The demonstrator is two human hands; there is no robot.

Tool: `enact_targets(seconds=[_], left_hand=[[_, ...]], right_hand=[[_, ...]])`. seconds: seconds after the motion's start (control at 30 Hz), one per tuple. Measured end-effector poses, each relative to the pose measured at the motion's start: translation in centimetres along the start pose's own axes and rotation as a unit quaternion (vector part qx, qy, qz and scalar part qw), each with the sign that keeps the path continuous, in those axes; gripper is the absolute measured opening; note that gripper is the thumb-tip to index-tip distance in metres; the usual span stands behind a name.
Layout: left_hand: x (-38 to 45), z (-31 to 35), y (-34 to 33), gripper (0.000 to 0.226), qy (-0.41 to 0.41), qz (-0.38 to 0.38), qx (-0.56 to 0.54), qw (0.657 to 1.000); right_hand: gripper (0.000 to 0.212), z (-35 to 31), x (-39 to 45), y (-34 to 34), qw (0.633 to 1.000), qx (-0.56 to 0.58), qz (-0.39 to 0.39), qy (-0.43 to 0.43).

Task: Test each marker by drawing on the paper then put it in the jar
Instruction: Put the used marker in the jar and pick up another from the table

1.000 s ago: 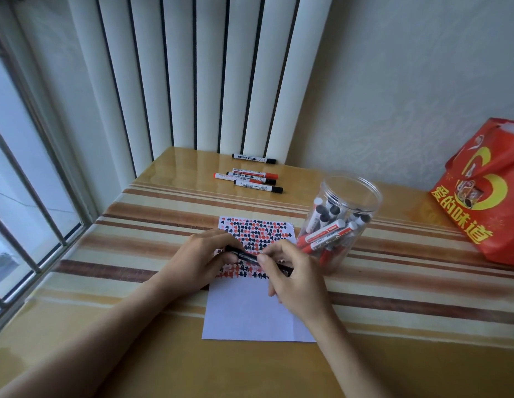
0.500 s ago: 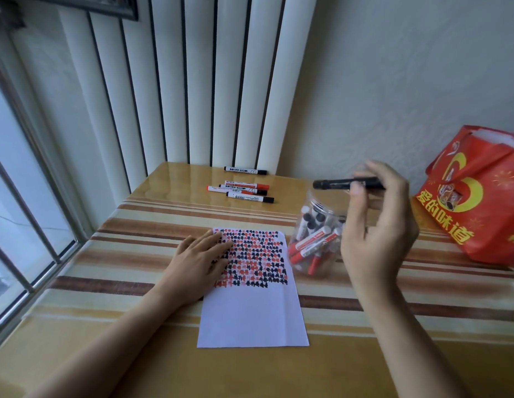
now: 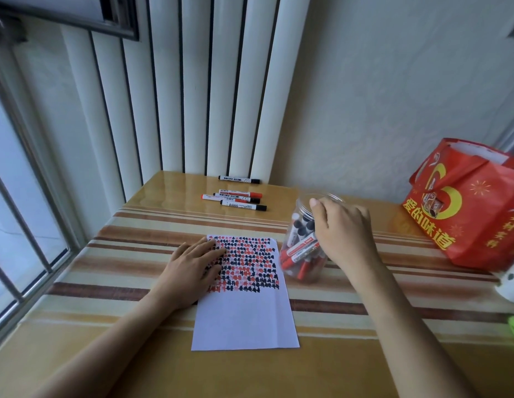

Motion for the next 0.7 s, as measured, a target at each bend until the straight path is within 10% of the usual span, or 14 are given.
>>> enact_targets(seconds=[0.2,0.3,0.43,0.7], left_hand=[[0.0,-0.1,0.1,0.056,0.003,0.011,-0.016,1.0],[0.1,0.0,0.3,0.06,0.003,0.019,-0.03,0.999],[0.3,-0.4,0.6,0.05,0.012,0.029,-0.046,0.998],[0.6,-0.5,0.9,0.05,0.013,0.034,-0.071,0.997]], right_hand=[[0.017,-4.3,-4.0,3.2,0.956,0.144,0.227,0.116],[0.02,-8.4,-5.1,-0.6,0.948,0.189,0.132,0.218],[0.024,-10.2,-2.8,-10.3,0.973,0.173,-0.08,0.131],[0.059,-8.3,4.5,-20.9,0.992,0.046,-0.119,0.01]])
Point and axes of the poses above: each hand's wrist, its own x-axis towards the middle knuckle, its own y-axis out of the back of the hand, z = x × y, the point moved 9 cm from there along x, towards the middle knuckle, and after that the axes turned 9 degrees about -y, right-handed, at the moved point
